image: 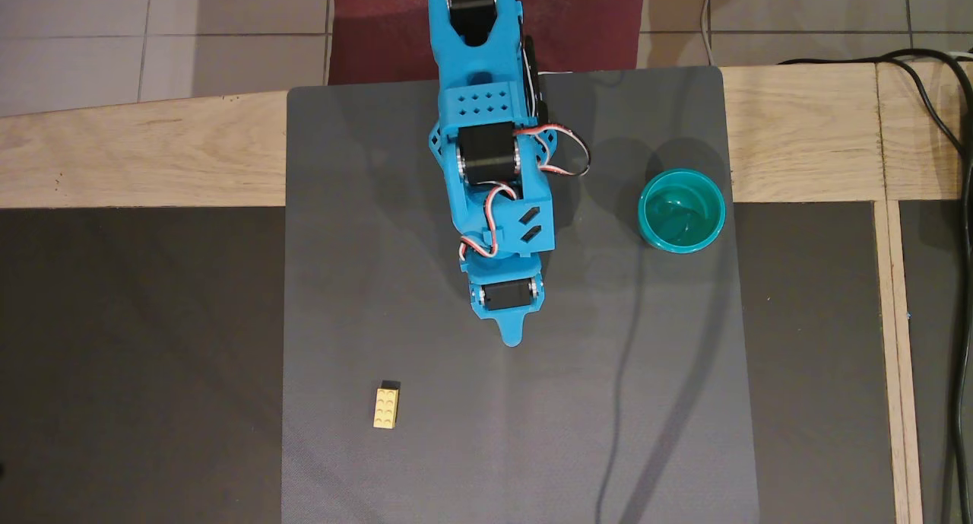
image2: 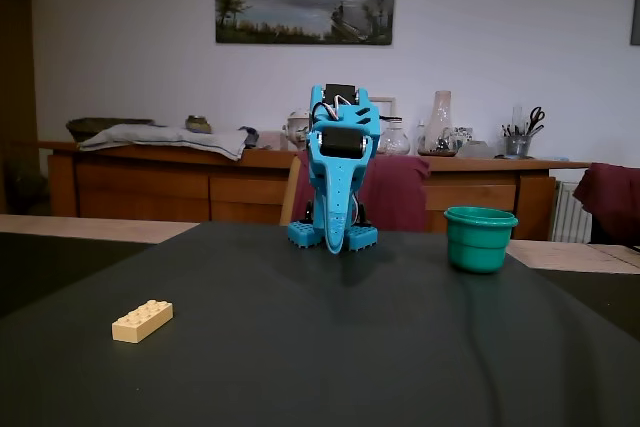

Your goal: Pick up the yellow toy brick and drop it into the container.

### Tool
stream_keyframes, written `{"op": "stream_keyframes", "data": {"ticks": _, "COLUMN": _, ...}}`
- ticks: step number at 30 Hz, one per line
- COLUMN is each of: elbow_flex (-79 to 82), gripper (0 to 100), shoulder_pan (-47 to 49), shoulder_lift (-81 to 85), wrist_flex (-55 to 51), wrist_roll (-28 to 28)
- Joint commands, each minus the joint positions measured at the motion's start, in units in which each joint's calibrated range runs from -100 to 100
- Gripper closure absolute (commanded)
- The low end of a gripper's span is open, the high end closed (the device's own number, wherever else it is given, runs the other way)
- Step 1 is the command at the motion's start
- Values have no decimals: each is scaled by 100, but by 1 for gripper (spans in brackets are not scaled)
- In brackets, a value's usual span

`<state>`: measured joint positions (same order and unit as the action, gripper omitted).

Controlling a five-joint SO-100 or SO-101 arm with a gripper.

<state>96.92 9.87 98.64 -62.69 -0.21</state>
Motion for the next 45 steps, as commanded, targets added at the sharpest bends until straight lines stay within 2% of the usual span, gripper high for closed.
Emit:
{"op": "stream_keyframes", "data": {"ticks": 1, "elbow_flex": -17, "gripper": 100, "shoulder_pan": -24, "shoulder_lift": 35, "wrist_flex": 63, "wrist_roll": 21}}
{"op": "stream_keyframes", "data": {"ticks": 6, "elbow_flex": -71, "gripper": 100, "shoulder_pan": -40, "shoulder_lift": 35, "wrist_flex": 116, "wrist_roll": 0}}
{"op": "stream_keyframes", "data": {"ticks": 10, "elbow_flex": -694, "gripper": 100, "shoulder_pan": 46, "shoulder_lift": -58, "wrist_flex": 90, "wrist_roll": -26}}
{"op": "stream_keyframes", "data": {"ticks": 13, "elbow_flex": -1262, "gripper": 100, "shoulder_pan": 293, "shoulder_lift": -125, "wrist_flex": 54, "wrist_roll": -272}}
{"op": "stream_keyframes", "data": {"ticks": 15, "elbow_flex": -1524, "gripper": 100, "shoulder_pan": 556, "shoulder_lift": -488, "wrist_flex": 72, "wrist_roll": -167}}
{"op": "stream_keyframes", "data": {"ticks": 20, "elbow_flex": -2977, "gripper": 100, "shoulder_pan": 974, "shoulder_lift": -2318, "wrist_flex": 214, "wrist_roll": -146}}
{"op": "stream_keyframes", "data": {"ticks": 26, "elbow_flex": -5315, "gripper": 100, "shoulder_pan": 989, "shoulder_lift": -5117, "wrist_flex": 241, "wrist_roll": -110}}
{"op": "stream_keyframes", "data": {"ticks": 30, "elbow_flex": -6605, "gripper": 100, "shoulder_pan": 935, "shoulder_lift": -6921, "wrist_flex": 188, "wrist_roll": 429}}
{"op": "stream_keyframes", "data": {"ticks": 34, "elbow_flex": -7020, "gripper": 100, "shoulder_pan": 587, "shoulder_lift": -8001, "wrist_flex": 241, "wrist_roll": 1040}}
{"op": "stream_keyframes", "data": {"ticks": 38, "elbow_flex": -7327, "gripper": 100, "shoulder_pan": 46, "shoulder_lift": -8507, "wrist_flex": 241, "wrist_roll": 1380}}
{"op": "stream_keyframes", "data": {"ticks": 45, "elbow_flex": -7427, "gripper": 100, "shoulder_pan": -1069, "shoulder_lift": -8776, "wrist_flex": 241, "wrist_roll": 2468}}
